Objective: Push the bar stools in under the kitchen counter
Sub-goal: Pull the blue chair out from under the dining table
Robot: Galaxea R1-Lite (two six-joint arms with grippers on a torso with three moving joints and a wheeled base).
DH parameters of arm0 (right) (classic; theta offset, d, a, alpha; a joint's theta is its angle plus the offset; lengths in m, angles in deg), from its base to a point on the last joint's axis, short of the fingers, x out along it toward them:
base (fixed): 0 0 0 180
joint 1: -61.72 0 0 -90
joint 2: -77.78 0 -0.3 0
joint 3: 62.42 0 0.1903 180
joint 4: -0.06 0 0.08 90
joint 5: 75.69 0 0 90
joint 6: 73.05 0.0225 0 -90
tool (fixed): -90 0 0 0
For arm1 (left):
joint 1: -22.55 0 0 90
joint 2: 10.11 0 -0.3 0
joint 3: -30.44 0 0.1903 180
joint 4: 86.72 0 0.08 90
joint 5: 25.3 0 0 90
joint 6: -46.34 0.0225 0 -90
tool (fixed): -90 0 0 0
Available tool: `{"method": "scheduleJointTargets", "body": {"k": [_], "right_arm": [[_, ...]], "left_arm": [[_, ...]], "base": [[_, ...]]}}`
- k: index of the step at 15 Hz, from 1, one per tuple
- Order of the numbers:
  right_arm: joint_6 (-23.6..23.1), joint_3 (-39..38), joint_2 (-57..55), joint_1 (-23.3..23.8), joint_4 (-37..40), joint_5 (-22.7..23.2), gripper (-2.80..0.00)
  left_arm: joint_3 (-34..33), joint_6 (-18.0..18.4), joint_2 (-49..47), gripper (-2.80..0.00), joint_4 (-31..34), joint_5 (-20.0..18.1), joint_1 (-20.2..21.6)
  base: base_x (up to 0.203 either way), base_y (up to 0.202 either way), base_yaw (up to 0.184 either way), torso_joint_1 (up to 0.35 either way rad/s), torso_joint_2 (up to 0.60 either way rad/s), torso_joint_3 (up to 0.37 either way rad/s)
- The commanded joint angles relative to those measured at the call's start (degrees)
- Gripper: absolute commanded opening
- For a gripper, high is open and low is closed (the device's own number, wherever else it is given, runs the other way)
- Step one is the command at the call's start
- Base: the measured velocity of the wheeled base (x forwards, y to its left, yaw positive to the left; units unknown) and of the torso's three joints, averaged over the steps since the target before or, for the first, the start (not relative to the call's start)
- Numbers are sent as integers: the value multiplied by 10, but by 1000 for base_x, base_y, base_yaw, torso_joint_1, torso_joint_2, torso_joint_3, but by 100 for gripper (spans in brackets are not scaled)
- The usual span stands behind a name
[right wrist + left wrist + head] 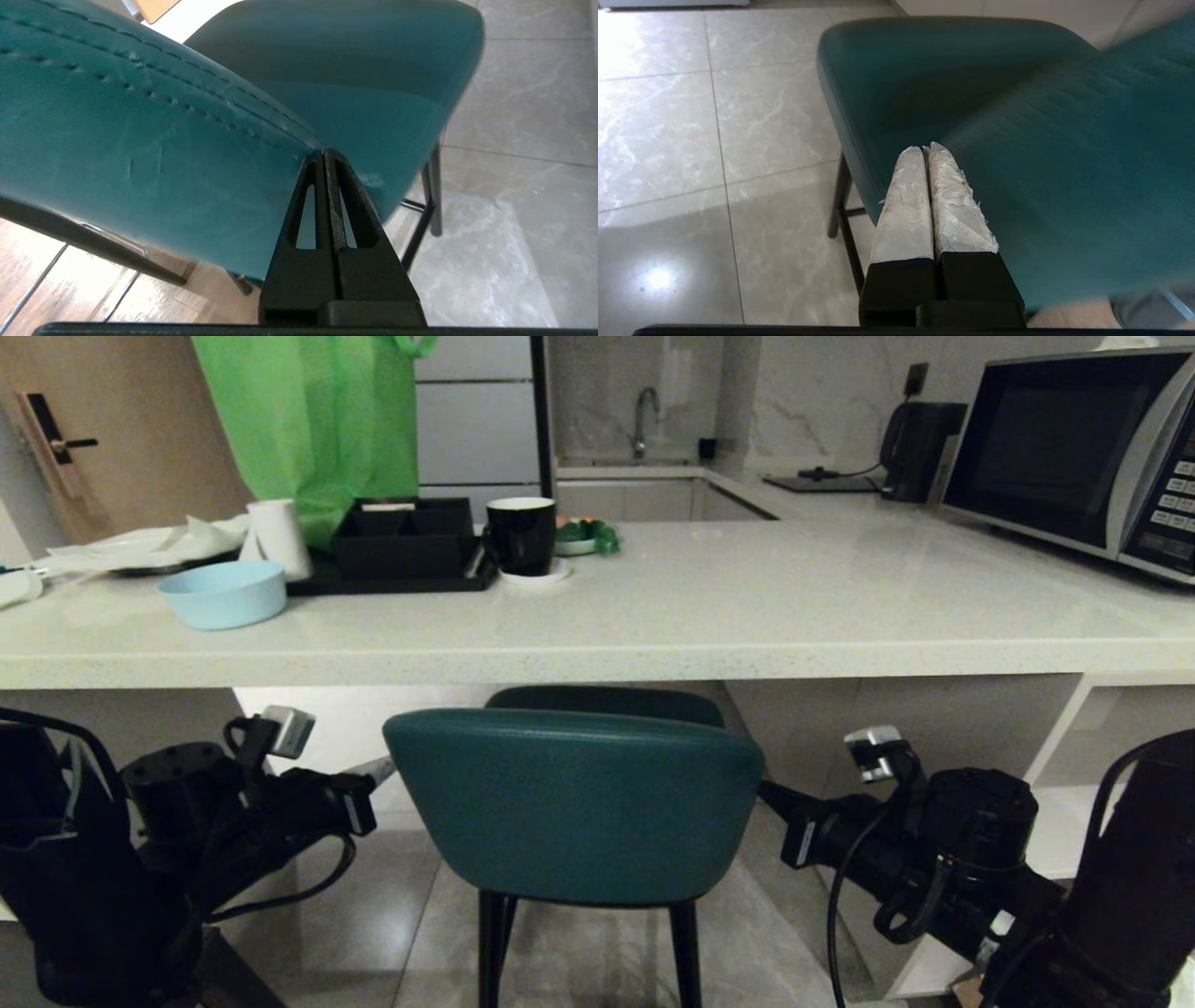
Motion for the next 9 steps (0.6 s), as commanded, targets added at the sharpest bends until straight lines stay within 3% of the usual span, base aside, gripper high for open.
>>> {"method": "scheduleJointTargets", "body": {"k": [1, 4, 9], "right_arm": [[-1, 16, -23, -11, -5, 1, -280], [-24, 30, -50, -31, -5, 1, -280], [-24, 34, -56, -31, -5, -3, -280]], "left_arm": [[18, 1, -25, -280, -5, -1, -4], [51, 5, -60, -280, -5, -1, -8], [84, 0, -78, -280, -5, -1, -36]], "base": [[0, 0, 0, 0, 0, 0], [0, 0, 0, 0, 0, 0], [0, 0, 0, 0, 0, 0]]}}
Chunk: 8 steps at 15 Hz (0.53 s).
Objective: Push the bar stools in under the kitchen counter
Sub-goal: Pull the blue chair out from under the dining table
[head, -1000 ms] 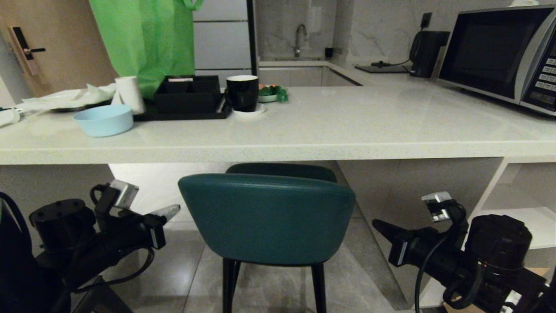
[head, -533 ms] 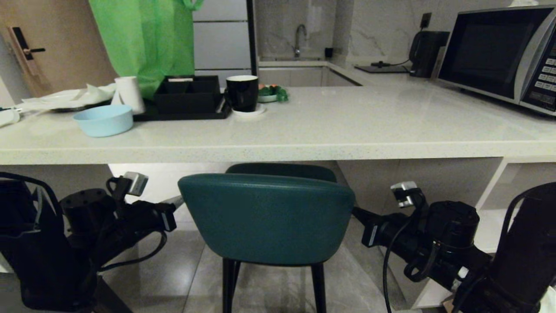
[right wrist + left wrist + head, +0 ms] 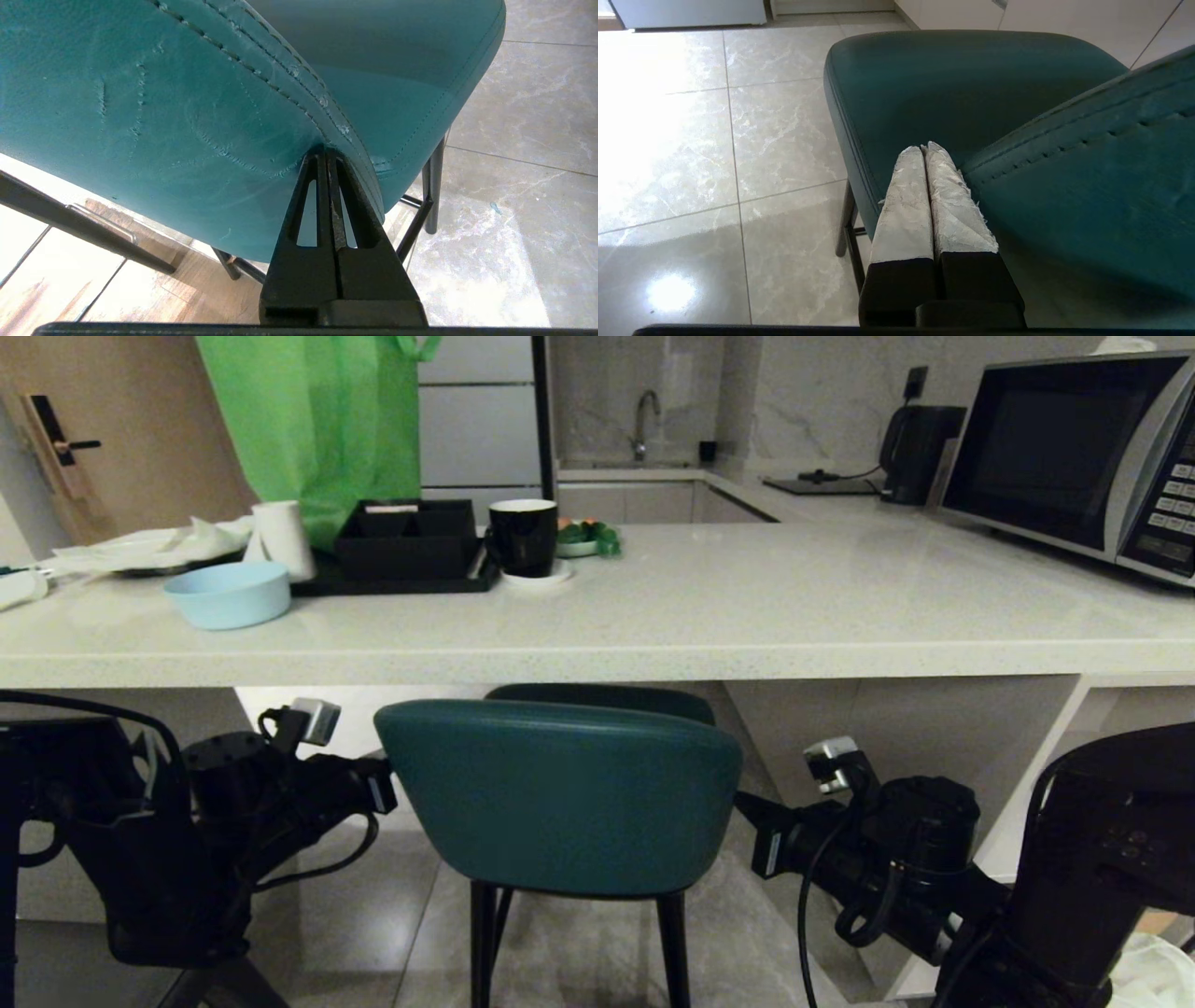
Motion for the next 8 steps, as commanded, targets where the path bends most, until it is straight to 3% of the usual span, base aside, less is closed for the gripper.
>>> {"method": "scheduleJointTargets", "body": {"k": [1, 5, 8], "right_arm": [[1, 2, -7, 3, -4, 0, -280], [5, 9, -10, 40, -4, -27, -280], [4, 9, -4, 50, -4, -27, -280]], "left_arm": [[1, -1, -5, -280, -3, -7, -18], [-28, 2, 10, -280, -3, -7, -64], [-37, 2, 11, -280, -3, -4, -58]], "base": [[0, 0, 0, 0, 0, 0], [0, 0, 0, 0, 0, 0], [0, 0, 0, 0, 0, 0]]}}
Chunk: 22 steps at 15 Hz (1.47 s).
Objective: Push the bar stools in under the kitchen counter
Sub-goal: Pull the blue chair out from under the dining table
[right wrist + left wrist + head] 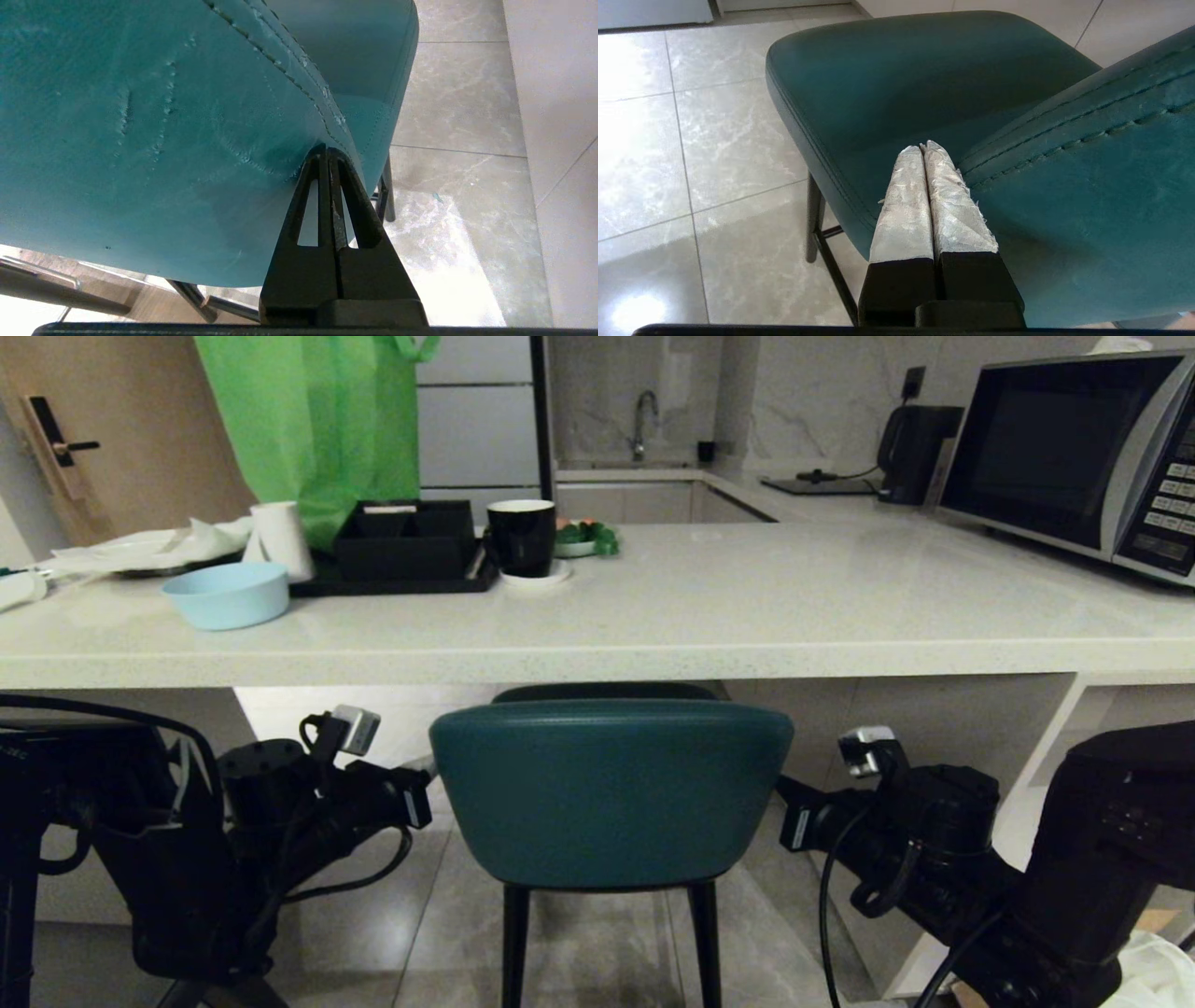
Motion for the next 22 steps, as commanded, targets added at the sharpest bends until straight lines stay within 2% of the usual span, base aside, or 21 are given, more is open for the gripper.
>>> {"method": "scheduleJointTargets", "body": {"k": [1, 5, 6, 7, 8, 11, 13, 15, 17, 20, 22], "right_arm": [[1, -4, 6, 8, -6, 3, -280], [-1, -35, 4, 77, -6, 4, -280], [-1, -35, -13, 90, -6, 3, -280], [-2, -30, -28, 98, -6, 2, -280], [-2, -18, -45, 102, -6, -1, -280], [0, 80, -114, 106, -6, -70, -280], [2, 142, -148, 108, -6, -92, -280], [4, 200, -178, 114, -6, -119, -280], [8, 258, -198, 117, -6, -152, -280], [8, 318, -196, 117, 9, -161, -280], [5, 342, -188, 99, 47, -163, -280]], "left_arm": [[-5, 0, 4, -280, -2, 0, 18], [10, 0, 8, -280, -2, 2, 94], [26, 0, -5, -280, -2, 21, 103], [46, 0, -19, -280, -2, 56, 105], [70, 0, -34, -280, -2, 85, 103], [138, 0, -83, -280, -2, 151, 90], [180, -1, -114, -280, -2, 194, 82], [230, -5, -136, -280, -2, 267, 68], [249, -7, -138, -280, -2, 288, 45], [247, -6, -134, -280, -2, 296, 22], [245, -5, -137, -280, -2, 315, -2]], "base": [[0, 0, 0, 0, 0, 0], [0, 0, 0, 0, 0, 0], [0, 0, 0, 0, 0, 0], [0, 0, 0, 0, 0, 0], [0, 0, 0, 0, 0, 0], [0, 0, 0, 0, 0, 0], [0, 0, 0, 0, 0, 0], [0, 0, 0, 0, 0, 0], [0, 0, 0, 0, 0, 0], [0, 0, 0, 0, 0, 0], [0, 0, 0, 0, 0, 0]]}}
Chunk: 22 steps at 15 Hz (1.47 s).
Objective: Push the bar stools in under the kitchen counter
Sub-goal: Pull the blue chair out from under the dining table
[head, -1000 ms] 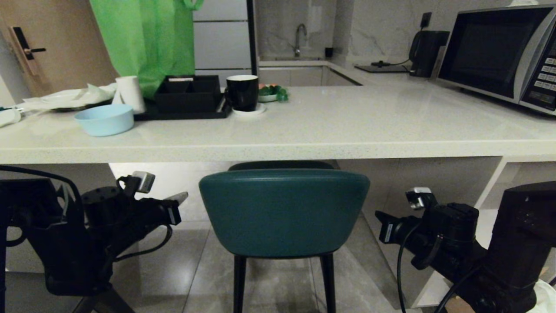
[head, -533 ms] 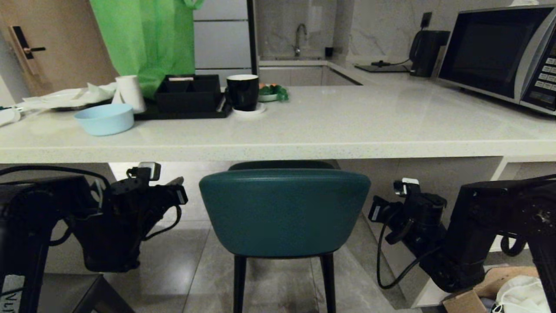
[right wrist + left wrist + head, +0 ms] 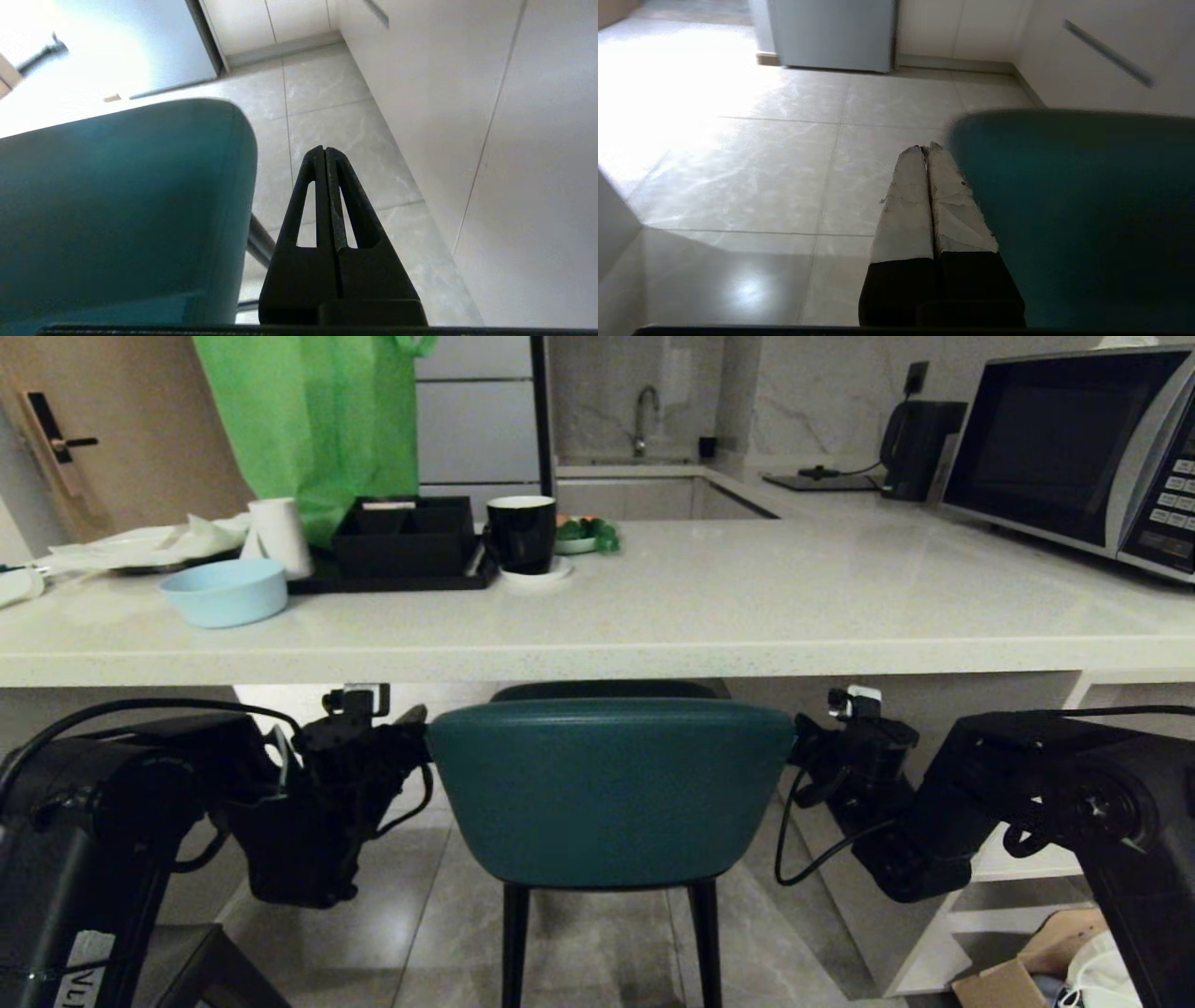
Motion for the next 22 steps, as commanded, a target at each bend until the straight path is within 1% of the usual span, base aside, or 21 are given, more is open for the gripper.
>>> {"method": "scheduleJointTargets", "body": {"k": [1, 4, 6, 7, 9, 11, 15, 22], "right_arm": [[0, 13, 10, -21, 3, -2, -280], [0, -2, 23, -72, 3, -3, -280], [0, -26, 33, -105, 2, -8, -280], [0, -31, 34, -112, 1, -14, -280], [0, -38, 35, -113, 0, -14, -280], [0, -40, 34, -113, 0, -15, -280], [0, -57, 43, -114, 0, -15, -280], [0, -67, 53, -118, 0, -16, -280]], "left_arm": [[-1, 0, 0, -280, -5, 14, -20], [-24, 4, 6, -280, -5, 18, -47], [-38, 22, 3, -280, -5, 18, -64], [-47, 27, 0, -280, -5, 20, -70], [-68, 30, -1, -280, -5, 32, -83], [-79, 57, -1, -280, -5, 38, -88], [-98, 62, 8, -280, -5, 41, -96], [-106, 61, 22, -280, -5, 52, -111]], "base": [[0, 0, 0, 0, 0, 0], [0, 0, 0, 0, 0, 0], [0, 0, 0, 0, 0, 0], [0, 0, 0, 0, 0, 0], [0, 0, 0, 0, 0, 0], [0, 0, 0, 0, 0, 0], [-22, 0, -1, 4, 0, 1], [-189, 0, -1, 1, 3, 3]]}}
